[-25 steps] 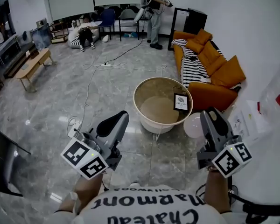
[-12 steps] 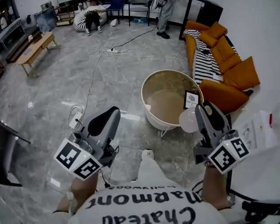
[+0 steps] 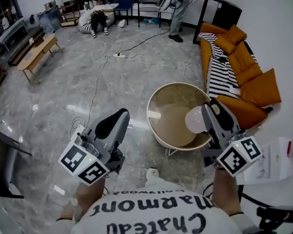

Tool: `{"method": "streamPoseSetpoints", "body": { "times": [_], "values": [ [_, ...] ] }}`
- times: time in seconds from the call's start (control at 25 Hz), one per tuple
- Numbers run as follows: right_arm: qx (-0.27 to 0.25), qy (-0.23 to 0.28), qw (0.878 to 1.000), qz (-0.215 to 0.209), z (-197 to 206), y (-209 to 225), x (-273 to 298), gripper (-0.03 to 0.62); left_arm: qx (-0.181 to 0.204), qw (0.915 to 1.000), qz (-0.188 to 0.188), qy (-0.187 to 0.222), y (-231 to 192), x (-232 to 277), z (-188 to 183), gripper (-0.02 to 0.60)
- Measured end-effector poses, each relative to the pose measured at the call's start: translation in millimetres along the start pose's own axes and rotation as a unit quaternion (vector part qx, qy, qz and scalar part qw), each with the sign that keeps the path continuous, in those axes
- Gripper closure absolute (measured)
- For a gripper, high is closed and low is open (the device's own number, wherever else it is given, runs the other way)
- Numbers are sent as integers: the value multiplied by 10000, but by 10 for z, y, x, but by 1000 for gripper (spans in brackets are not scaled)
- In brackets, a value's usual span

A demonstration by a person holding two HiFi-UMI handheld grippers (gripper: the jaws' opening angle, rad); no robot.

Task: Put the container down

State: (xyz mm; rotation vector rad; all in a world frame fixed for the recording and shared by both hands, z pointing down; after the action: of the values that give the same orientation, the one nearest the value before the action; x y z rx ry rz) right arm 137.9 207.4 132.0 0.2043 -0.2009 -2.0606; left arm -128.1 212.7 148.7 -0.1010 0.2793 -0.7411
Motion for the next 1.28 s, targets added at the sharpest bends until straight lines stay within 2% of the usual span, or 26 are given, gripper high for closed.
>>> {"method": "streamPoseSetpoints", "body": {
  "times": [0.32,0.6,0.8,1.12,1.28],
  "values": [
    [-56,-254,9995,-152,8,564,707,457,-48,9999,-108,36,-423,617,103,566],
    [111,-555,9982,-176,349,990,1143,457,-307,9986,-274,-323,-766,921,481,566],
    [305,-804,9962,-104,581,1221,1480,457,-476,9973,-257,-498,-1074,1212,629,566],
    [624,-852,9941,250,771,1593,2237,456,-660,9951,75,-738,-1914,1911,721,566],
    [736,-952,9903,698,966,1830,2619,456,-790,9908,415,-1021,-2355,2324,865,566]
  ]
}}
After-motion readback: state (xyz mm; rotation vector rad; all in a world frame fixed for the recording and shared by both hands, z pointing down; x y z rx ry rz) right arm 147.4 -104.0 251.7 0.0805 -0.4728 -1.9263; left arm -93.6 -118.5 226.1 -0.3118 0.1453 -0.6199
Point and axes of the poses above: the fingertips, and each gripper's own axes: x forward along the fingers, y to its right, z out of its underside, the point moved 4 cm from there along -x, backward along the fingers, and after that the axes turned 3 degrees about x, right-handed, at the moved point
